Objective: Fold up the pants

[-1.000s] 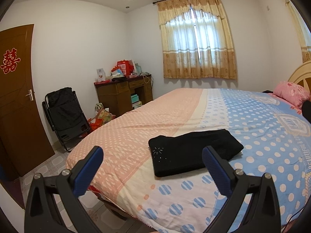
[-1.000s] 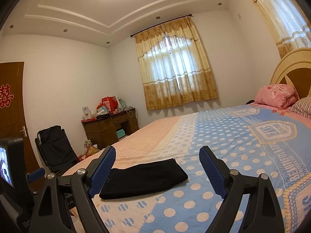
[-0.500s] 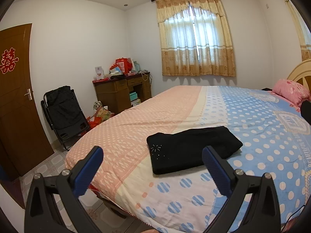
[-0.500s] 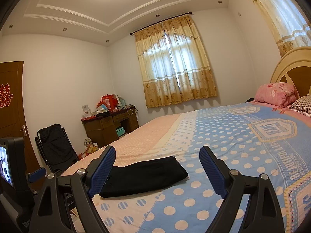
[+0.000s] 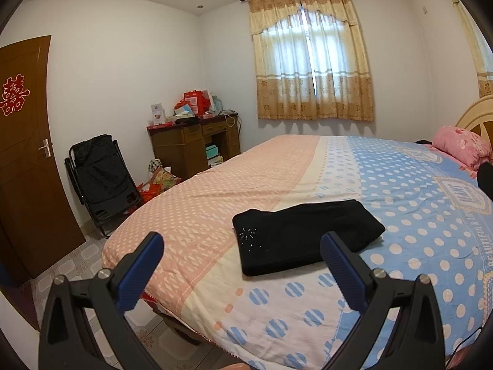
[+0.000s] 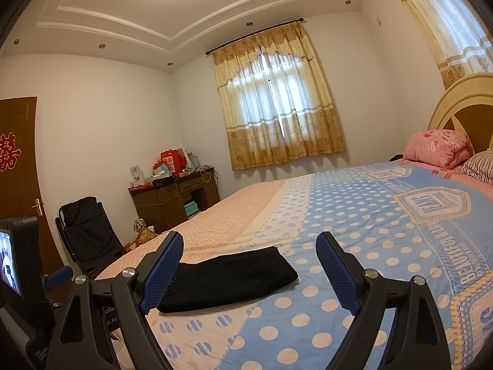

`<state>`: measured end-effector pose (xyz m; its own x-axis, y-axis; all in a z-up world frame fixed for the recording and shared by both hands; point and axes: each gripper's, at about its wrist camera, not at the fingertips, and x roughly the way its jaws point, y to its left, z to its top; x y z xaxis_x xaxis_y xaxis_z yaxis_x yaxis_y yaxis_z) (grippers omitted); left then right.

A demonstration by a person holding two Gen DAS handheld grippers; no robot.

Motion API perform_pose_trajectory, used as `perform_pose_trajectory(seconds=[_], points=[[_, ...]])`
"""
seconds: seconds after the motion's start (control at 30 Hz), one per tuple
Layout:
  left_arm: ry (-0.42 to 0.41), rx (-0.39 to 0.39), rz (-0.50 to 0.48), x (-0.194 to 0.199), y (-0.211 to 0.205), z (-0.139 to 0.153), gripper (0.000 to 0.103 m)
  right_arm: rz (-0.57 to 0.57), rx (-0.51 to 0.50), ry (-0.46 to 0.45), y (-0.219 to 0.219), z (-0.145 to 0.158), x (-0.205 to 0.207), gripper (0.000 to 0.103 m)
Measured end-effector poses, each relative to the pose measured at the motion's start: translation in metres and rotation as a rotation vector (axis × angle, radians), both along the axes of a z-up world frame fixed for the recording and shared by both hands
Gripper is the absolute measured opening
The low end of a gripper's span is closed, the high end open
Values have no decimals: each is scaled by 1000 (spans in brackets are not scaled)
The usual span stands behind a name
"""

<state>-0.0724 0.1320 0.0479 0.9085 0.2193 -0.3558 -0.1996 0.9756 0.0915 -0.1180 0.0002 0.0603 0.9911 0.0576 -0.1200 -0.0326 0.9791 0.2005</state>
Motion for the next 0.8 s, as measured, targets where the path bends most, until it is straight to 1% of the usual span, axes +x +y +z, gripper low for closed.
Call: perform_pose_trajectory(seconds=[0.8], points=[[8, -2, -4, 2, 0, 3, 103, -1, 0, 5, -2, -1, 0, 89]])
